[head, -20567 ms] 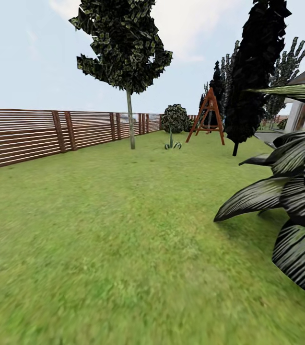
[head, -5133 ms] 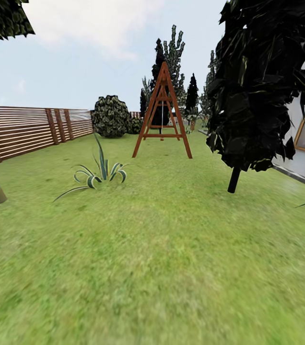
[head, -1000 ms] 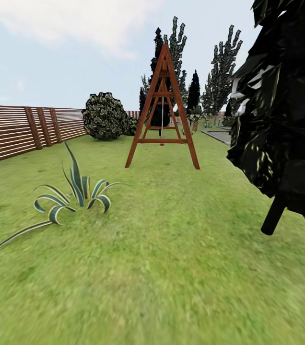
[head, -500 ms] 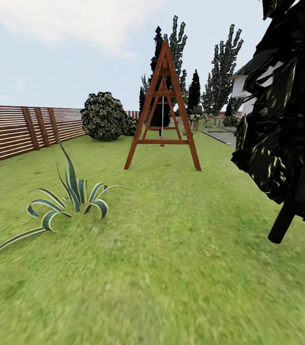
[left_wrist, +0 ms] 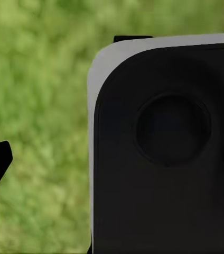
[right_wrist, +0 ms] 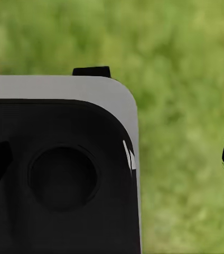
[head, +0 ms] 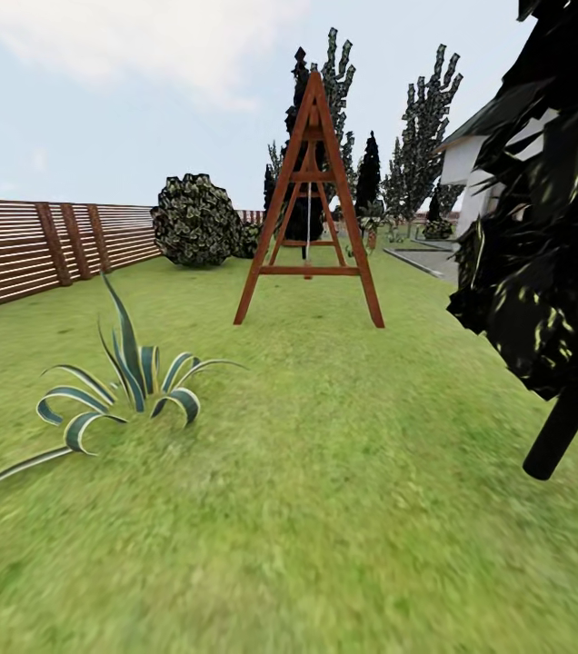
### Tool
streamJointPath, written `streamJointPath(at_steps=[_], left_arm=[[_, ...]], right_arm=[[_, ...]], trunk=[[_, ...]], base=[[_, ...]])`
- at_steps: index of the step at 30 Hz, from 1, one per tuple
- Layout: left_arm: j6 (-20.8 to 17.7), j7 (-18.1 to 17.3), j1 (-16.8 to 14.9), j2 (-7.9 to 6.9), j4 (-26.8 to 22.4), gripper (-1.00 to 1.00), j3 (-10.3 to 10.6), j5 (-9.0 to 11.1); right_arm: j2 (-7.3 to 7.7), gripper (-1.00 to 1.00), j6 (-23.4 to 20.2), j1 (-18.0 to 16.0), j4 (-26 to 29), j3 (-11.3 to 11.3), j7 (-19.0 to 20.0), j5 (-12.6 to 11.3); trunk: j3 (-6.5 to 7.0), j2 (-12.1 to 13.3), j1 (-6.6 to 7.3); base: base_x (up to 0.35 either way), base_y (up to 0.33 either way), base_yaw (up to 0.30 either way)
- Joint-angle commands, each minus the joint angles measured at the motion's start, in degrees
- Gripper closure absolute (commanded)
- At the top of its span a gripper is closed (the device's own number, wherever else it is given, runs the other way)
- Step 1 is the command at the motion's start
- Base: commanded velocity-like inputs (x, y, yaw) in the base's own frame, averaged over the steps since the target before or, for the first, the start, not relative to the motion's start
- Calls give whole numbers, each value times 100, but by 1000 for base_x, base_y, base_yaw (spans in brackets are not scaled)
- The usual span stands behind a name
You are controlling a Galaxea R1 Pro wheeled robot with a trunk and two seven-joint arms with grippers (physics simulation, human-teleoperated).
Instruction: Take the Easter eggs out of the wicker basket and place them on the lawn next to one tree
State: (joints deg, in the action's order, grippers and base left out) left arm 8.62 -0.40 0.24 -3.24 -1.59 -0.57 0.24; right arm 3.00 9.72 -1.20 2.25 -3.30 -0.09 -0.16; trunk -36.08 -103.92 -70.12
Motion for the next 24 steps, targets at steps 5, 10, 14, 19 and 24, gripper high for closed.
streamJointPath(at_steps=[5, 10, 14, 19, 24], left_arm=[[8, -4, 2, -1, -8, -100, -5, 2], [8, -4, 2, 0, -8, -100, -5, 2], [8, -4, 2, 1, -8, -100, -5, 2], [8, -4, 2, -1, -8, -100, -5, 2], [8, -4, 2, 4, -8, -100, -3, 2]], right_arm=[[-1, -100, 22, -3, -5, -30, 6, -1], [-1, -100, 22, -3, -5, -30, 1, -1], [-1, -100, 22, -3, -5, -30, 0, -1], [-1, -100, 22, -3, -5, -30, 2, -1], [-1, -100, 22, -3, -5, -30, 0, -1]], trunk=[[-4, -2, -3], [-4, -2, -3], [-4, -2, -3], [-4, -2, -3], [-4, -2, -3]], base=[[319, 0, 0], [319, 0, 0], [319, 0, 0], [319, -31, 0], [319, -85, 0]])
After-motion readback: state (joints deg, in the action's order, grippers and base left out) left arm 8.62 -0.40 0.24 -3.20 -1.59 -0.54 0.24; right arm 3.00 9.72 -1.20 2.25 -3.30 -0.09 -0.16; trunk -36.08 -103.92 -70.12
